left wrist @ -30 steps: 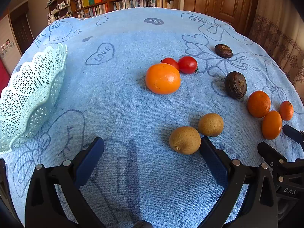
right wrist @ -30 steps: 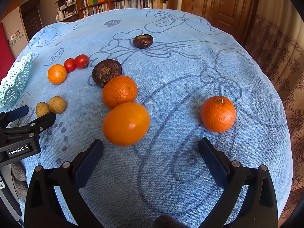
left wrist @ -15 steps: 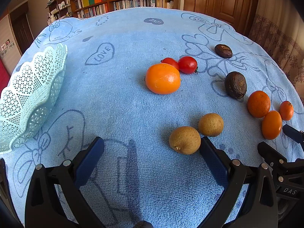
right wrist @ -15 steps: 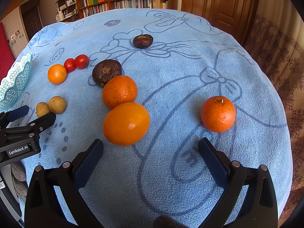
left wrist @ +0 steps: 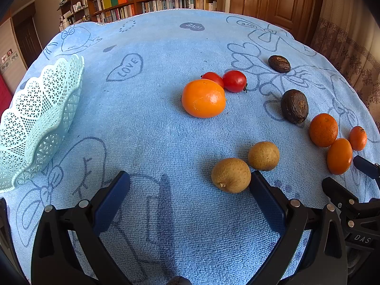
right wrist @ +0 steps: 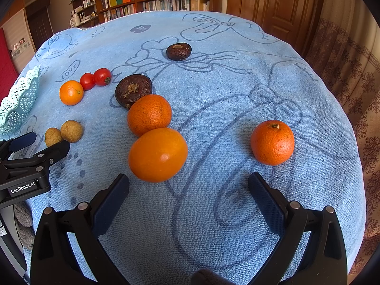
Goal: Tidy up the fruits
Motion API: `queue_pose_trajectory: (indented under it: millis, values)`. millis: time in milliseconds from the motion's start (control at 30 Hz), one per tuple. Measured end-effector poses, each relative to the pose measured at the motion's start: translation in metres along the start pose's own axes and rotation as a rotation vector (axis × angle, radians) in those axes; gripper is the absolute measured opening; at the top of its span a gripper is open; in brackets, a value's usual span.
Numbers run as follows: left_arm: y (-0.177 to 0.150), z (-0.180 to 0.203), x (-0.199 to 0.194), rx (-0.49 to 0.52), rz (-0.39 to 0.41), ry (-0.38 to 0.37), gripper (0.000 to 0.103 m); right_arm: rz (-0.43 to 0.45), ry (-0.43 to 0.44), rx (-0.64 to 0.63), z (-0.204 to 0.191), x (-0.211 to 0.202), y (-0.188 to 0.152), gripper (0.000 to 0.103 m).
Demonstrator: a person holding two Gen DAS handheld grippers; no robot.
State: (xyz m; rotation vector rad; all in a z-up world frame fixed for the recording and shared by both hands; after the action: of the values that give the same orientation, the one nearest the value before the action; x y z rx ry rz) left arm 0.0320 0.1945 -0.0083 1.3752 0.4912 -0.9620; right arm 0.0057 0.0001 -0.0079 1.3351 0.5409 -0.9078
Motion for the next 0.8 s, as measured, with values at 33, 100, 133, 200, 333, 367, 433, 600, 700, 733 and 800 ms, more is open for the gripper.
queue_pose_trajectory:
  millis: [33,100,133,200,333,367,433,600,700,733,800]
  values:
    - [0.0000,0.0001,0.0000,0.000,0.000,0.000,0.101,0.000,0.000,0.000,0.0000,0.0000,0.0000,0.098]
    - [0.0000,-0.0003,0.0000,0.000,0.000,0.000,0.101,0.000,0.000,0.000,0.0000,0.0000,0.0000,0.098]
    - [0.0001,-0.0002,0.0001,0.000,0.000,0.000,0.101,0.000,0.000,0.000,0.0000,0.0000,0.0000,0.098]
    - [0.0001,-0.0004,0.0001,0.000,0.000,0.000,0.101,-0.001,0.001,0.001,0.0001,0.0000,0.0000,0.098]
    - [0.0003,-0.0005,0.0002,0.000,0.000,0.000,0.101,-0.001,0.000,0.000,0.0000,0.0000,0.0000,0.098]
    - [0.0004,-0.0005,0.0002,0.000,0.000,-0.001,0.101,-0.001,0.000,0.000,-0.0001,0.0000,0.0000,0.098]
    - [0.0006,-0.0006,0.0003,0.000,0.000,0.000,0.101,-0.001,0.000,0.000,0.0000,0.0000,-0.0001,0.098]
    - [0.0000,-0.0026,-0.0001,-0.007,0.004,-0.014,0.101,0.001,-0.004,-0.004,-0.0007,-0.0004,-0.0001,0.098]
    - [-0.0001,-0.0020,-0.0005,-0.008,0.006,-0.020,0.101,0.001,-0.008,-0.006,0.0005,-0.0007,-0.0004,0.098]
    - [-0.0002,-0.0033,-0.0013,-0.008,0.008,-0.025,0.101,0.001,-0.007,-0.005,0.0005,-0.0018,-0.0014,0.098]
    - [-0.0002,-0.0063,-0.0023,-0.012,0.011,-0.040,0.101,-0.003,-0.002,-0.003,0.0003,-0.0027,-0.0025,0.098]
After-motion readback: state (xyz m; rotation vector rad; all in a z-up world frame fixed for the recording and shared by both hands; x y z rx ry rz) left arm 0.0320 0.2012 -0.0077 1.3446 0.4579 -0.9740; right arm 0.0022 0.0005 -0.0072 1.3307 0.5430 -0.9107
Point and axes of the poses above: each gripper's, at about its wrist camera, not at the fingertips, and x roughly the way its jaws point, z to its right, y to its top, the point moved 1 cm from there along x, roughly the way its jaws point, and after that the axes turned 14 degrees about -y, right-handed, at the moved point
